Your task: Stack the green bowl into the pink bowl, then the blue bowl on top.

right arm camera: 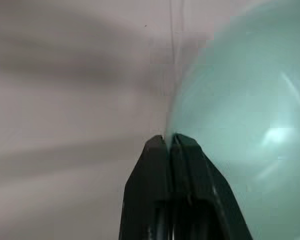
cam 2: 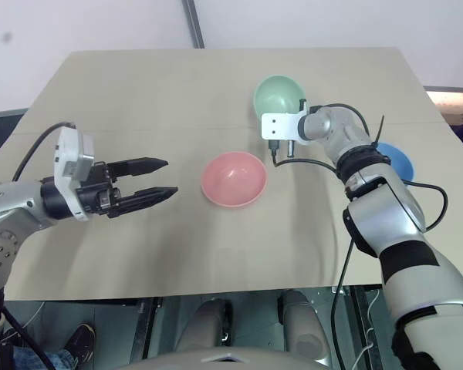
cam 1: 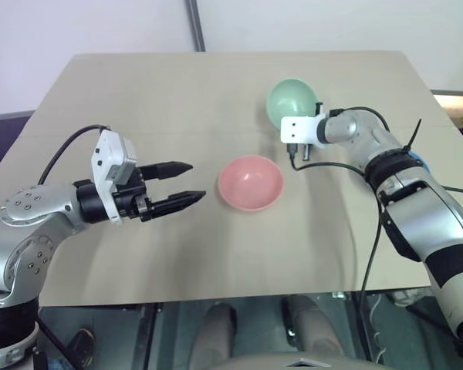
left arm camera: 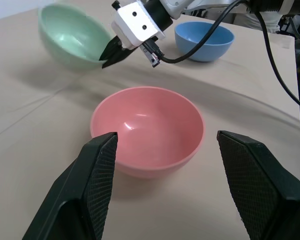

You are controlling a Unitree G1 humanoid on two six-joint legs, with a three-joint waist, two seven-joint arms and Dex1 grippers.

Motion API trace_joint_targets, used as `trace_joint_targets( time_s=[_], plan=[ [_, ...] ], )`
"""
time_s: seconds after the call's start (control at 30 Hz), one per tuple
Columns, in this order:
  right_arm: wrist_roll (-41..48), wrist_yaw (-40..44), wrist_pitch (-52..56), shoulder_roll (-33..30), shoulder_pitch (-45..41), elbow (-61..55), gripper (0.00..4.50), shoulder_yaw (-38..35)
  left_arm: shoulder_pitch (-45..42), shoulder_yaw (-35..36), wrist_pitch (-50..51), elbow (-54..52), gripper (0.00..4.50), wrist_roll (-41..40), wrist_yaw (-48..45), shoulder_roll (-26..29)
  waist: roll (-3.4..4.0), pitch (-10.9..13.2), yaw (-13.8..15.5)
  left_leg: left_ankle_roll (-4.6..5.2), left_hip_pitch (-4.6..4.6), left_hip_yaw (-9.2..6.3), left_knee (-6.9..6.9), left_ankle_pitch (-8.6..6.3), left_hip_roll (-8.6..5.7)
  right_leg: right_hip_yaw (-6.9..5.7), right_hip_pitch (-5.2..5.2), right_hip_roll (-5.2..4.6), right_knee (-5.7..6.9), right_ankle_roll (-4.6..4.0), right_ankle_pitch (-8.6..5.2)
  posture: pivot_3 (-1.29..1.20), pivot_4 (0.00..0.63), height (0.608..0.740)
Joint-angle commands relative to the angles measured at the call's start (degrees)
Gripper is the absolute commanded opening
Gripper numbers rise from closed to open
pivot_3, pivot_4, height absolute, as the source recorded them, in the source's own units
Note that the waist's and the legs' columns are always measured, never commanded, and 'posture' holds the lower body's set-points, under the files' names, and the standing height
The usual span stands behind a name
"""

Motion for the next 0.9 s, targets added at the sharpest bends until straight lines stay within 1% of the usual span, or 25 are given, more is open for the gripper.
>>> trace_joint_targets(
  time_s=[0.03,0.17,0.27,0.37,0.5,0.6,0.73,0.9],
  plan=[
    [0.4,0.1,-1.6,-0.4,-1.7,-1.6,0.02,-1.3,-0.2,0.8,-1.1,-0.5,3.37,-0.1,-0.1,0.6,0.00,0.0,0.0,0.00,0.00,0.00,0.00,0.00,0.00,0.00,0.00,0.00,0.00,0.00,0.00,0.00,0.150,0.740],
    [1.8,3.0,-3.5,-1.5,-1.4,-4.9,0.02,-2.1,-0.2,0.8,-1.1,-0.7,3.37,0.0,0.0,0.6,0.01,0.0,0.1,0.00,-0.01,0.00,0.00,0.00,0.00,0.00,0.00,-0.01,-0.01,0.00,0.00,0.00,0.150,0.740],
    [5.4,10.4,-4.1,-3.6,0.2,-12.2,0.02,-3.7,-0.1,0.8,-1.1,-0.8,3.37,0.0,0.1,0.5,0.05,0.0,0.1,0.00,-0.02,0.00,-0.01,0.00,0.00,0.00,-0.01,-0.01,-0.02,0.00,0.00,0.00,0.150,0.740],
    [10.4,19.9,-2.0,-6.8,3.7,-24.8,0.02,-5.5,-0.1,0.8,-1.1,-0.9,3.37,0.0,0.2,0.5,0.05,0.0,0.3,0.00,-0.02,-0.01,-0.02,0.00,0.00,-0.01,0.00,-0.01,-0.03,0.00,0.00,0.00,0.150,0.740],
    [19.3,33.4,7.4,-12.3,9.3,-47.0,0.02,-7.3,0.0,0.5,-1.7,-0.2,3.37,0.4,-0.4,0.5,0.05,0.0,0.6,0.01,-0.05,-0.03,-0.03,0.00,0.00,-0.03,0.00,-0.03,-0.04,0.00,0.00,0.00,0.150,0.740],
    [23.8,40.2,13.0,-16.1,12.9,-59.7,0.02,-7.0,-0.4,-0.1,-2.4,0.6,3.37,0.7,-0.9,0.5,0.07,0.0,0.8,0.01,-0.03,-0.05,-0.03,0.00,0.00,-0.05,0.00,-0.02,-0.02,0.00,0.00,0.00,0.150,0.740],
    [27.2,44.7,19.7,-19.6,18.6,-72.8,0.02,-5.5,-2.2,-1.1,-4.4,3.1,3.37,2.1,-2.6,0.7,0.06,0.0,1.1,0.01,0.03,-0.06,-0.02,-0.01,0.01,-0.07,0.05,-0.01,-0.01,0.00,-0.01,0.00,0.150,0.740],
    [26.8,45.8,21.9,-21.5,22.9,-79.2,0.02,-4.2,-4.3,-0.4,-5.9,5.9,3.37,3.3,-2.5,0.9,0.06,0.0,1.1,0.01,0.01,-0.05,0.04,-0.01,0.01,-0.08,0.05,0.01,0.01,0.01,-0.01,0.00,0.150,0.740]
  ],
)
